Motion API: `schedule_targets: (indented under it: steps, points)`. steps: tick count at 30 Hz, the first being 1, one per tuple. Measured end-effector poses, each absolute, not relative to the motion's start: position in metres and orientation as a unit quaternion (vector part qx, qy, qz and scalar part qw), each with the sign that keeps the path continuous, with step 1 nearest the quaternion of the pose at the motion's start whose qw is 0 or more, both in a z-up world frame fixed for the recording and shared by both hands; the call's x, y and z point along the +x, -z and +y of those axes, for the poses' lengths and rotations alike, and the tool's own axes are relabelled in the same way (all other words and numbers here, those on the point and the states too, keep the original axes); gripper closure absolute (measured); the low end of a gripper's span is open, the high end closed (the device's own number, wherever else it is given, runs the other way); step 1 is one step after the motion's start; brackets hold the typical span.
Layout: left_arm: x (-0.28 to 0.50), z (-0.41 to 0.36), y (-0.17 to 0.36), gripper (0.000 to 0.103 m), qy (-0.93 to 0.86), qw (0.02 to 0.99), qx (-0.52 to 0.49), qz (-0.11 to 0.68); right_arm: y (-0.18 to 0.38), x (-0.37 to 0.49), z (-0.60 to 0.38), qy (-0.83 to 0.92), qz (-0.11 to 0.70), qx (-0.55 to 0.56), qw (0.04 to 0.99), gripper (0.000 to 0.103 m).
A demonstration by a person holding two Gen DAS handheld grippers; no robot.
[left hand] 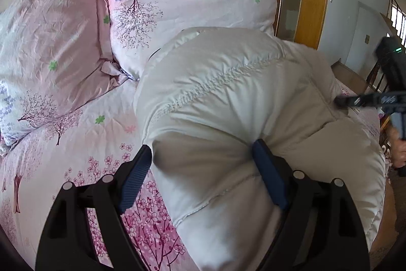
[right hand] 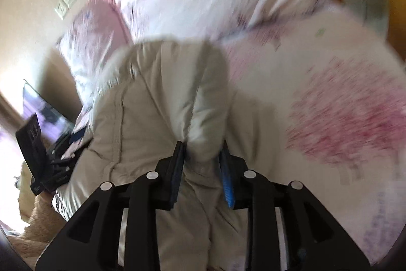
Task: Fold large clothes
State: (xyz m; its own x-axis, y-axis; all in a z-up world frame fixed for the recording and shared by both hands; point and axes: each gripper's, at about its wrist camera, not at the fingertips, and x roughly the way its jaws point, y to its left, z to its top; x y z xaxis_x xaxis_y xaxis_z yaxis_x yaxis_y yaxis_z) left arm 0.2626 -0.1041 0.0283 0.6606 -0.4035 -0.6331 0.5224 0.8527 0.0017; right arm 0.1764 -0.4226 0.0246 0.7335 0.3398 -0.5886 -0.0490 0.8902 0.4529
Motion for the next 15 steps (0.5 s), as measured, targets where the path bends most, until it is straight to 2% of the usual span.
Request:
schedule_targets:
  steps: [3,4,6,15]
  points:
    - [0.263,-0.104,-0.028,0.02,0.256,0.906,0.09,0.324,-0.041,0.149,-0.421,-0.083,0.307,0.187,0.93,0.076]
    - [0.262,-0.104,-0.028,0.02,0.256,0.906,0.091,0.324,-0.043,0.144,-0.415,-0.092,0.303,0.179,0.931,0.081]
    - [0.261,-0.105,-0.028,0.02,0.253,0.908,0.095,0.321,-0.04,0.137,-0.397,-0.106,0.309,0.155,0.932,0.085]
    - [0.259,-0.104,-0.027,0.02,0.254,0.909,0.089,0.317,0.0,0.144,-0.367,-0.115,0.356,0.132,0.918,0.085]
